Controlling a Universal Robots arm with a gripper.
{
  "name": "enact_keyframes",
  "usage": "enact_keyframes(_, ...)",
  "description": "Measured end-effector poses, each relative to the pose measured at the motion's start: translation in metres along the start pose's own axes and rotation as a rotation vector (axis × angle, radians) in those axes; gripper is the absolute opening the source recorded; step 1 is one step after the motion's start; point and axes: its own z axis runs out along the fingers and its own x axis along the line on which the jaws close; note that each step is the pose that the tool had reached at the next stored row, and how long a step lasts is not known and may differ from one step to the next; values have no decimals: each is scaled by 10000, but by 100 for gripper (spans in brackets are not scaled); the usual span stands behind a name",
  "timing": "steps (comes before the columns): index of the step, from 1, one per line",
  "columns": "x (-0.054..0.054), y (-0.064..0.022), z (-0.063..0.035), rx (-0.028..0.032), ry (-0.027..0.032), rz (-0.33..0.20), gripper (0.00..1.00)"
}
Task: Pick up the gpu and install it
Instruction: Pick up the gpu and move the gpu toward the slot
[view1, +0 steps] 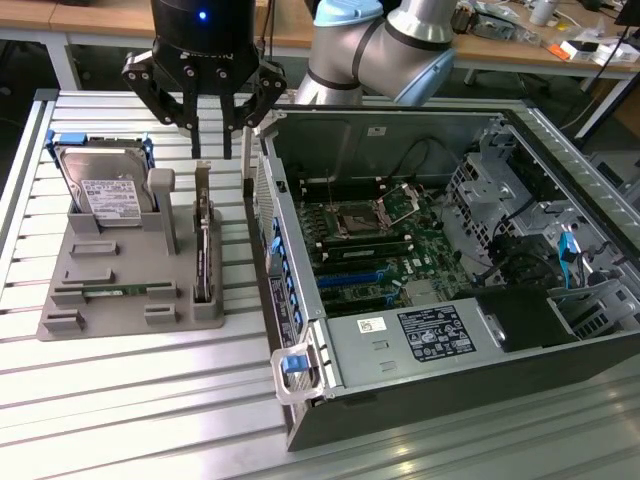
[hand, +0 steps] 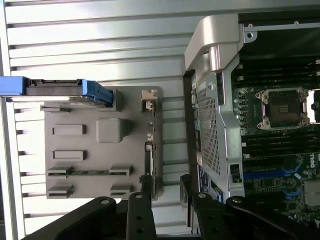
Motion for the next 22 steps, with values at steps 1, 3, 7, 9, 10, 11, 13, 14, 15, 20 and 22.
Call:
enact_keyframes(1, 0, 0, 0, 0, 0, -1, 36)
enact_keyframes(3, 0, -1, 4, 0, 0, -1, 36)
enact_keyframes(7, 0, -2, 16, 1, 0, -1, 36)
enact_keyframes(9, 1, -2, 26, 0, 0, 0, 36)
enact_keyframes(10, 1, -2, 29, 0, 0, 0, 36)
enact_keyframes(11, 1, -2, 32, 0, 1, 0, 36)
enact_keyframes(13, 1, -3, 36, 0, 1, 0, 36)
enact_keyframes(14, 1, -3, 39, -1, 1, 0, 36)
enact_keyframes(15, 1, -3, 42, -4, 1, 0, 36)
enact_keyframes(20, 1, -3, 52, -14, 1, 0, 36)
enact_keyframes(22, 1, -4, 56, -17, 2, 0, 36)
